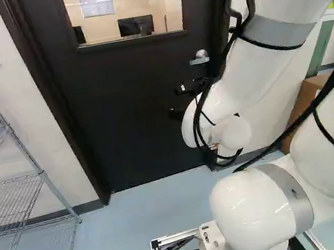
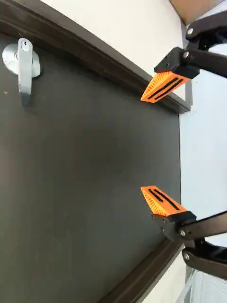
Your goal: Open the door and move inside
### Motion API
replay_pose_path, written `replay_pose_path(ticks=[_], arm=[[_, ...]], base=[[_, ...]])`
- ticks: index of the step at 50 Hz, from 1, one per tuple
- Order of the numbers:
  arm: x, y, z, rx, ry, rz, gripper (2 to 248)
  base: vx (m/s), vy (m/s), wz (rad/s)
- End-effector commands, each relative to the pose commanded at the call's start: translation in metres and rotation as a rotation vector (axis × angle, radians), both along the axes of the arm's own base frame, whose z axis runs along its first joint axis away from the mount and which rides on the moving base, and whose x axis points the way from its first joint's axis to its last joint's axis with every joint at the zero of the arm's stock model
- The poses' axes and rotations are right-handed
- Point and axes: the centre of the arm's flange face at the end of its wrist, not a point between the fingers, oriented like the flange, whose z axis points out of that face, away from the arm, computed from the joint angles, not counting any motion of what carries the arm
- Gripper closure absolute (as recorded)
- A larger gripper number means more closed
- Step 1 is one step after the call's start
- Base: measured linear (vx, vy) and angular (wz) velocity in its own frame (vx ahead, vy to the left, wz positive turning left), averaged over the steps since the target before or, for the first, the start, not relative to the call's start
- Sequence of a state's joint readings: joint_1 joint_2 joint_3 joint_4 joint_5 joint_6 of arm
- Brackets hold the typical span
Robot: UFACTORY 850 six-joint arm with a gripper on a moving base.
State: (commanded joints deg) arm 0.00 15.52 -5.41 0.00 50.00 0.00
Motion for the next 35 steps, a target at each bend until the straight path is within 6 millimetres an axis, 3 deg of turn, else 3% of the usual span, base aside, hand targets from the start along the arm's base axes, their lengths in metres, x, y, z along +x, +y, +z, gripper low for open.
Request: replay_pose_path(ticks=[21, 35], arm=[[0.001, 0.000, 0.000, 0.000, 0.000, -0.001, 3], [0.014, -0.005, 0.010, 0.000, -0.022, -0.016, 3]], base=[[0.013, 0.000, -0.002], [0.000, 0.000, 0.000]])
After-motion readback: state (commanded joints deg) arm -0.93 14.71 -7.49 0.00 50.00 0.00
